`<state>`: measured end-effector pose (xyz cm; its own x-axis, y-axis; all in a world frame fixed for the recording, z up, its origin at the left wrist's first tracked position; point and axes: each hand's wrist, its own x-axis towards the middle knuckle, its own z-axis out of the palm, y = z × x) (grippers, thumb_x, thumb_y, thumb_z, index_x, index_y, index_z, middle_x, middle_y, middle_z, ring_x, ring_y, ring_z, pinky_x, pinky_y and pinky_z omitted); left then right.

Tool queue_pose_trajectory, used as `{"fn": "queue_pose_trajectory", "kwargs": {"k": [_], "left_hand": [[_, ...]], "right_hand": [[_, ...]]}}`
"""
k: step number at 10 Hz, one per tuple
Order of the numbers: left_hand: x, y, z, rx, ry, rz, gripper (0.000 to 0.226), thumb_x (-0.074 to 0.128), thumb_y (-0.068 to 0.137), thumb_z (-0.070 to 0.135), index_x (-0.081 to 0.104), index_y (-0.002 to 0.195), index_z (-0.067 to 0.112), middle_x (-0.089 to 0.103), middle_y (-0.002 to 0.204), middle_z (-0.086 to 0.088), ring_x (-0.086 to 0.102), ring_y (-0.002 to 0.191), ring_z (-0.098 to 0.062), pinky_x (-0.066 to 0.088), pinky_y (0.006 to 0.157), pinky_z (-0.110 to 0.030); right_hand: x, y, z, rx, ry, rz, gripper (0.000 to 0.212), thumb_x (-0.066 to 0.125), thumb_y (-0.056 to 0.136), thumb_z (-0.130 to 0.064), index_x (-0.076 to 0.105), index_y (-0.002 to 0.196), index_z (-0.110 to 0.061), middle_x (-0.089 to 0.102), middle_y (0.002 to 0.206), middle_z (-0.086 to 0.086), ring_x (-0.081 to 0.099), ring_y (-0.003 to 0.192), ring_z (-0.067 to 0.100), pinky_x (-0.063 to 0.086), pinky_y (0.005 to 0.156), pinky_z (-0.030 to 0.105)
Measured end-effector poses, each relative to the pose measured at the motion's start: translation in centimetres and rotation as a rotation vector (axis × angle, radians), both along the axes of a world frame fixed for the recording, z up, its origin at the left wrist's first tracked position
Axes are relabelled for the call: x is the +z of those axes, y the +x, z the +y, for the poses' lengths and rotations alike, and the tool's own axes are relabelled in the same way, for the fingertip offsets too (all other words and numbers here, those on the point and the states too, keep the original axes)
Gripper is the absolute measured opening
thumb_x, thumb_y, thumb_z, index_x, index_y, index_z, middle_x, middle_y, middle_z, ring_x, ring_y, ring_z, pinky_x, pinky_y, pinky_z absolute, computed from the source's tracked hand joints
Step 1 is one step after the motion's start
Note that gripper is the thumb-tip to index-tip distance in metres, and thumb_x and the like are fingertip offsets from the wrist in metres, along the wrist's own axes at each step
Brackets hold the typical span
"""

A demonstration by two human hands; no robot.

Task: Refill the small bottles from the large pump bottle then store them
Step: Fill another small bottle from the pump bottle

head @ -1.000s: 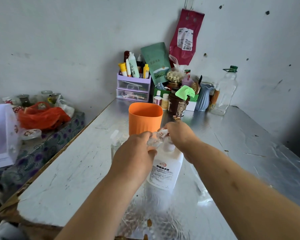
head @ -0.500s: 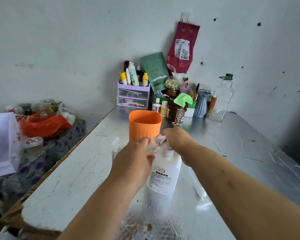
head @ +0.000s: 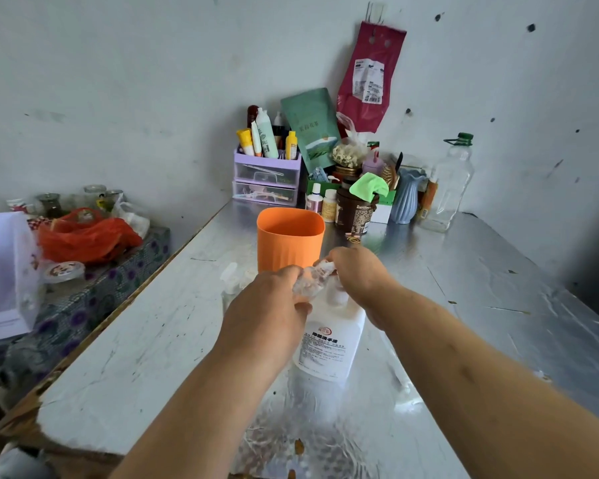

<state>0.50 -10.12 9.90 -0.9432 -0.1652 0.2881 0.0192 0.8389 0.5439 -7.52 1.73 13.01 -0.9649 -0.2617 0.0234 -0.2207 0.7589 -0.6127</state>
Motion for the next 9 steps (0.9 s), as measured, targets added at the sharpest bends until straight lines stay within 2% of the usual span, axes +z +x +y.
{"fn": "queue_pose_trajectory", "kwargs": {"k": [1, 2, 3, 4, 5, 7, 8, 9], "left_hand": [[-0.3, -0.2, -0.1, 0.011, -0.019, -0.014, 0.024, 0.061, 0.093, 0.032, 0.055, 0.116, 0.028, 0.061, 0.113, 0.003, 0.052, 0.082, -0.014, 0.037, 0.067, -0.025], [-0.3, -0.1, 0.0, 0.017, -0.018, -0.030, 0.022, 0.061, 0.093, 0.032, 0.055, 0.114, 0.028, 0.061, 0.111, 0.002, 0.055, 0.083, -0.016, 0.038, 0.068, -0.026], [-0.2, 0.2, 0.0, 0.015, -0.019, -0.034, 0.027, 0.061, 0.093, 0.032, 0.055, 0.119, 0.029, 0.060, 0.115, 0.003, 0.061, 0.095, -0.018, 0.041, 0.071, -0.025], [0.2, 0.6, -0.2, 0.012, -0.021, -0.031, 0.035, 0.061, 0.094, 0.032, 0.052, 0.128, 0.032, 0.059, 0.122, 0.004, 0.061, 0.104, -0.018, 0.043, 0.076, -0.026], [0.6, 0.8, -0.2, 0.008, -0.020, -0.013, 0.037, 0.061, 0.094, 0.032, 0.052, 0.129, 0.032, 0.059, 0.123, 0.004, 0.060, 0.106, -0.017, 0.044, 0.080, -0.027], [0.7, 1.0, -0.1, 0.005, -0.006, -0.011, 0.031, 0.061, 0.093, 0.032, 0.054, 0.124, 0.031, 0.061, 0.121, 0.005, 0.061, 0.103, -0.018, 0.047, 0.081, -0.029], [0.6, 1.0, -0.3, 0.006, -0.003, -0.011, 0.027, 0.062, 0.093, 0.031, 0.055, 0.119, 0.029, 0.062, 0.116, 0.004, 0.061, 0.097, -0.018, 0.045, 0.076, -0.028], [0.6, 1.0, -0.4, -0.005, -0.001, -0.007, 0.027, 0.062, 0.093, 0.031, 0.055, 0.118, 0.027, 0.062, 0.115, 0.004, 0.058, 0.092, -0.016, 0.043, 0.074, -0.026]], "right_hand": [[-0.8, -0.5, -0.1, -0.010, 0.016, -0.027, 0.034, 0.030, 0.099, 0.000, 0.041, 0.073, -0.019, 0.041, 0.098, 0.015, 0.037, 0.090, 0.023, 0.038, 0.083, 0.036], [-1.1, -0.5, -0.1, -0.039, -0.023, -0.047, 0.020, 0.029, 0.099, -0.001, 0.043, 0.090, -0.012, 0.040, 0.098, 0.015, 0.037, 0.090, 0.023, 0.034, 0.080, 0.034], [-0.7, 0.1, -0.1, -0.038, -0.038, -0.078, 0.038, 0.029, 0.100, -0.004, 0.035, 0.066, -0.020, 0.042, 0.084, 0.013, 0.039, 0.083, 0.023, 0.034, 0.075, 0.032], [-0.2, 0.2, -0.3, -0.074, -0.145, -0.137, 0.039, 0.031, 0.099, -0.009, 0.033, 0.062, -0.019, 0.034, 0.066, 0.001, 0.034, 0.059, 0.014, 0.032, 0.057, 0.025], [0.1, 0.1, -0.1, -0.057, -0.122, -0.127, 0.037, 0.033, 0.099, -0.013, 0.036, 0.062, -0.018, 0.037, 0.065, -0.001, 0.033, 0.055, 0.008, 0.031, 0.054, 0.020], [0.2, 0.3, -0.1, -0.045, -0.173, -0.131, 0.037, 0.036, 0.097, -0.013, 0.041, 0.061, -0.018, 0.040, 0.064, -0.002, 0.036, 0.055, 0.008, 0.032, 0.053, 0.020], [0.3, 0.6, -0.1, -0.036, -0.159, -0.109, 0.039, 0.034, 0.098, -0.011, 0.040, 0.060, -0.019, 0.039, 0.064, -0.002, 0.035, 0.056, 0.008, 0.031, 0.054, 0.021], [0.5, 1.2, -0.3, -0.077, -0.191, -0.106, 0.040, 0.031, 0.098, -0.006, 0.035, 0.061, -0.020, 0.035, 0.066, 0.000, 0.038, 0.064, 0.019, 0.035, 0.061, 0.028]]}}
